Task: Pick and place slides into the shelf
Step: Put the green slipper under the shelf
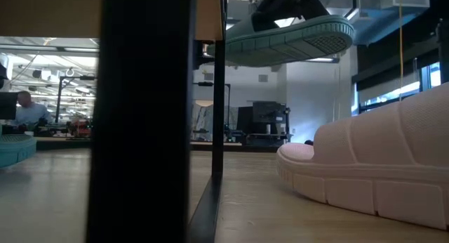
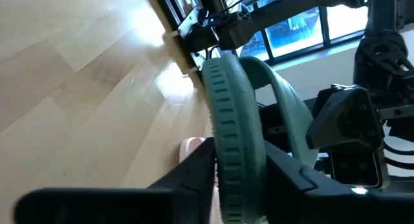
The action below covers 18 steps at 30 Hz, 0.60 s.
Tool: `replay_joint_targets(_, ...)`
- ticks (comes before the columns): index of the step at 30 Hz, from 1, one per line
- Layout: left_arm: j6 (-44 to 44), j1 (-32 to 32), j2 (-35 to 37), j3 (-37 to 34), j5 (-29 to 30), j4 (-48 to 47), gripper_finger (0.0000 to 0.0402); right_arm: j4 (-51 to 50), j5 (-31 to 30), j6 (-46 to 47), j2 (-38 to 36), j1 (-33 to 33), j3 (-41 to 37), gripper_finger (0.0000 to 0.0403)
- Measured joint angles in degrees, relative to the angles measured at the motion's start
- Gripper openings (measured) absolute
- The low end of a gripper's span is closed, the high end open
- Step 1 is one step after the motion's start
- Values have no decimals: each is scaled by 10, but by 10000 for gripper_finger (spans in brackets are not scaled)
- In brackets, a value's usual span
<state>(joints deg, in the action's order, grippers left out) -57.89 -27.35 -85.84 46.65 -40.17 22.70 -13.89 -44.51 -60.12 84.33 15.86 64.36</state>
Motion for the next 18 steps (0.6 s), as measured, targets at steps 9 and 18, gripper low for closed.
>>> replay_joint_targets(9,30,0,0,0,1,3,40,0,1,32,0,0,0,31)
replay_joint_targets(18,32,-1,0,0,-21,3,44,-13,2,75,0,0,0,116)
